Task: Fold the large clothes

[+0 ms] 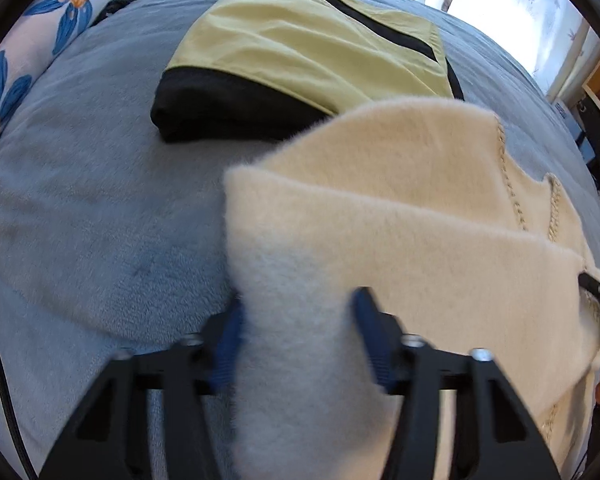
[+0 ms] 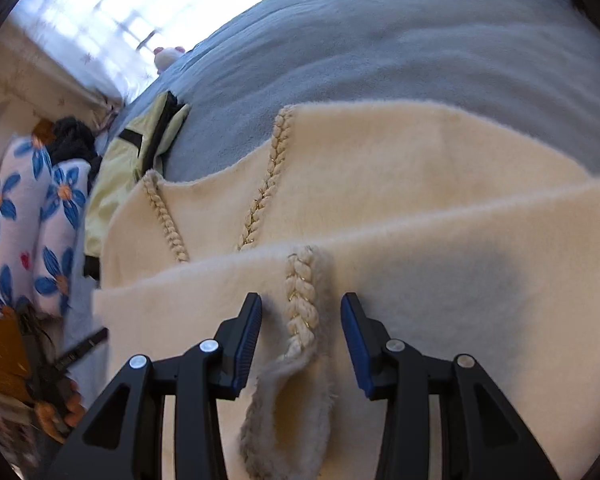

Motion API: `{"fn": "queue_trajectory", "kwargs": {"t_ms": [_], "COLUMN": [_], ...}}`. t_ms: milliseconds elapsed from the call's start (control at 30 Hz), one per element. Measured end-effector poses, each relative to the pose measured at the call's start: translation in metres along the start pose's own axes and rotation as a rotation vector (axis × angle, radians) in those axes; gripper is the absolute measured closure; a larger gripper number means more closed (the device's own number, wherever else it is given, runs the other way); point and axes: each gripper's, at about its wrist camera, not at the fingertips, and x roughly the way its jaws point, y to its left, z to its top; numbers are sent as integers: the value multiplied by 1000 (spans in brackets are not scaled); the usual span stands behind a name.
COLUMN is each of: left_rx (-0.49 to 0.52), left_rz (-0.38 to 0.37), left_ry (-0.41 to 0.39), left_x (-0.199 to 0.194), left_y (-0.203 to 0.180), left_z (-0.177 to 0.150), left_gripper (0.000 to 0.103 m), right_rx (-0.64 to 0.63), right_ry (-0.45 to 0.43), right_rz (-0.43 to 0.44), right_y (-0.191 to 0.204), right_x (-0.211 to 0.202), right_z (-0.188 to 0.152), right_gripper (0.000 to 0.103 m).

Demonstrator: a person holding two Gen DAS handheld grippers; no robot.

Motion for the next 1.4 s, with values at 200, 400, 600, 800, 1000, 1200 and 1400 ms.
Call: {"fn": "queue_trajectory", "kwargs": {"t_ms": [200,400,600,800,1000,1200,1400], "left_rx": [42,54,47,107,120,71,70], "left_rz": [74,131,195,154,104,133,154], "left_ry": [-117,-173,-176,-278,-210,-107,-142], "left_x": [-16,-4,-23,-68,-71,-33,-37], "left_y": [-13,-18,-9,-40,-96,-97,-69], "left_z": [-3,-10,-11,-35,-66,-93,-96], "left_gripper": [93,91,67,59,59,59,56], "right_rx": [-201,-153,-61,-136,-254,-348,-194], "right_ry": [-161,-104,-159,-171,-91,-40,-118], "right_rz": [-92,-138,-139,-137,-12,-78,-211], "right_y": [36,23,17,57,124,126,35], "right_x": [-22,12,-26,-59,-42,-12,-36], "right_z": [-2,-1,-6,-36,-72,-94,-79], "right_gripper": [91,87,77,71,71,77,92]}}
